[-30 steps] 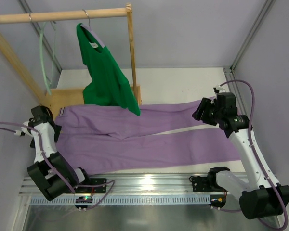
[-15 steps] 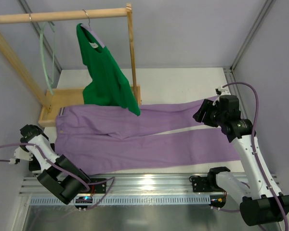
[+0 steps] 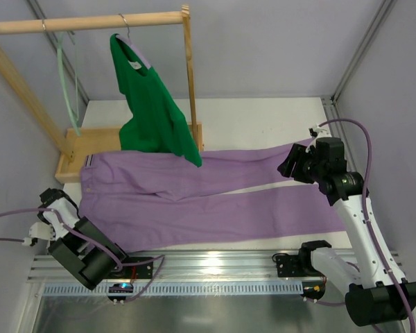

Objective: Place the trousers on the hanger
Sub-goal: Fold the trousers

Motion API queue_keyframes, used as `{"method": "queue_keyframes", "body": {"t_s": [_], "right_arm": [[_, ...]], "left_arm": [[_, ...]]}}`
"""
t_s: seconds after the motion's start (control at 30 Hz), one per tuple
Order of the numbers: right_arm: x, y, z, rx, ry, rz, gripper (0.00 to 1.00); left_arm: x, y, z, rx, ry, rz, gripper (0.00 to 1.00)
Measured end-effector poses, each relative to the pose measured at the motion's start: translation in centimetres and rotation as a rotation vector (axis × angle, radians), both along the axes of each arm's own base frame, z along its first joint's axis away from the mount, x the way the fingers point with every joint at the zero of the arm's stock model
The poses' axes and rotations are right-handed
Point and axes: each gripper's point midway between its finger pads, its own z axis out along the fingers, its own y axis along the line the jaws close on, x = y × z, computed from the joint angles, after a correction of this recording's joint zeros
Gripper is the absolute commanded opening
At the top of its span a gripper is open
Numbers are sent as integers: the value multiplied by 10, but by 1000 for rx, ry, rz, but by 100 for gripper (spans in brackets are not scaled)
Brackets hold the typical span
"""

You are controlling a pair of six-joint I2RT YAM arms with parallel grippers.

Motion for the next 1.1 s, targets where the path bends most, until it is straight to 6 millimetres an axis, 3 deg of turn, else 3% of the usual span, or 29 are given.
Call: {"method": "queue_keyframes", "body": {"t_s": [0.07,0.17,0.37,0.5,0.53,0.6,0.63,0.67,1.1], "right_arm": [[0,-1,0,-5,1,1,60],[0,-1,0,-10,-1,2,59],[-1,-3,2,-21,1,-1,59],[-2,-3,3,-21,-1,-2,60],[-2,-4,3,-22,-3,-3,59],[-2,-5,4,-25,-5,-7,59],[-3,-5,4,-26,-7,-8,60],[-3,-5,4,-27,-8,-10,60],[-5,-14,-13,-25,32,-98,64]], "left_arm": [[-2,-3,-8,-25,18,-1,61],[-1,-5,-21,-69,43,-9,61],[2,-2,-22,-68,45,-42,60],[8,3,-24,-67,30,-73,39],[12,4,-25,-73,24,-84,25],[18,7,-27,-78,8,-101,16],[20,8,-28,-80,4,-111,4],[22,8,-28,-84,2,-116,1],[32,11,-22,-85,-42,-120,0]]}}
